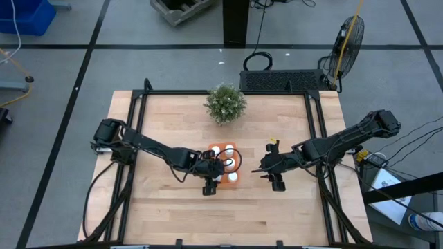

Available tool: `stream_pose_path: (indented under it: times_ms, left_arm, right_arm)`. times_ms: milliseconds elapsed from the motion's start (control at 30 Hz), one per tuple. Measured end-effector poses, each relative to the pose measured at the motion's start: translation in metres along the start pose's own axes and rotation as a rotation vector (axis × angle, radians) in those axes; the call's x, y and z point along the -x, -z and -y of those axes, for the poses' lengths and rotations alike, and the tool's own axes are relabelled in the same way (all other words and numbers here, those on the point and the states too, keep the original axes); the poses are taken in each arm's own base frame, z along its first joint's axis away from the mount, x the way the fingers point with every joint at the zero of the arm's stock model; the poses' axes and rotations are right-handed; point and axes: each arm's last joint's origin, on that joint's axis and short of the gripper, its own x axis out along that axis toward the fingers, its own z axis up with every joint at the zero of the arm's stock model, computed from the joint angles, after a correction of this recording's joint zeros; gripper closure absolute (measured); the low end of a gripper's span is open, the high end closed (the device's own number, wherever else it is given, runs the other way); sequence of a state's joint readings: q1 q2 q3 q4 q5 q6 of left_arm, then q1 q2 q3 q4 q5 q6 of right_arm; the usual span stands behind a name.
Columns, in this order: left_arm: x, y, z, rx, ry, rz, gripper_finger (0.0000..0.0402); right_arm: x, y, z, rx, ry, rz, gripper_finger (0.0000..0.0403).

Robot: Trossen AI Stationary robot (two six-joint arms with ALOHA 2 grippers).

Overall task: Pick and place pill bottles into a basket
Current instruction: Return to Home Position

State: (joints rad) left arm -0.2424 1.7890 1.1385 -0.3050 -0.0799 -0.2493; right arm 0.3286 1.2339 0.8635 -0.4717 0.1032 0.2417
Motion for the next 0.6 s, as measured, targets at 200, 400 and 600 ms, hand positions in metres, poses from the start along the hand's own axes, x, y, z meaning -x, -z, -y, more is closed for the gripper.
stream_pose_path:
  times_ms: [200, 400, 600]
  left_arm:
    - [0.024, -0.011, 0.001, -0.013, 0.003, 0.079, 0.0151]
    - [0.067, -0.02, -0.003, -0.05, -0.032, 0.177, 0.0176]
    - [0.129, -0.023, -0.008, -0.042, -0.038, 0.317, 0.0189]
  right_arm:
    - [0.0, 0.0, 0.0, 0.001, 0.001, -0.002, 0.0229]
    - [0.0, 0.0, 0.0, 0.004, 0.001, -0.003, 0.023]
    - [0.001, -0.009, -0.002, -0.019, -0.021, 0.084, 0.023]
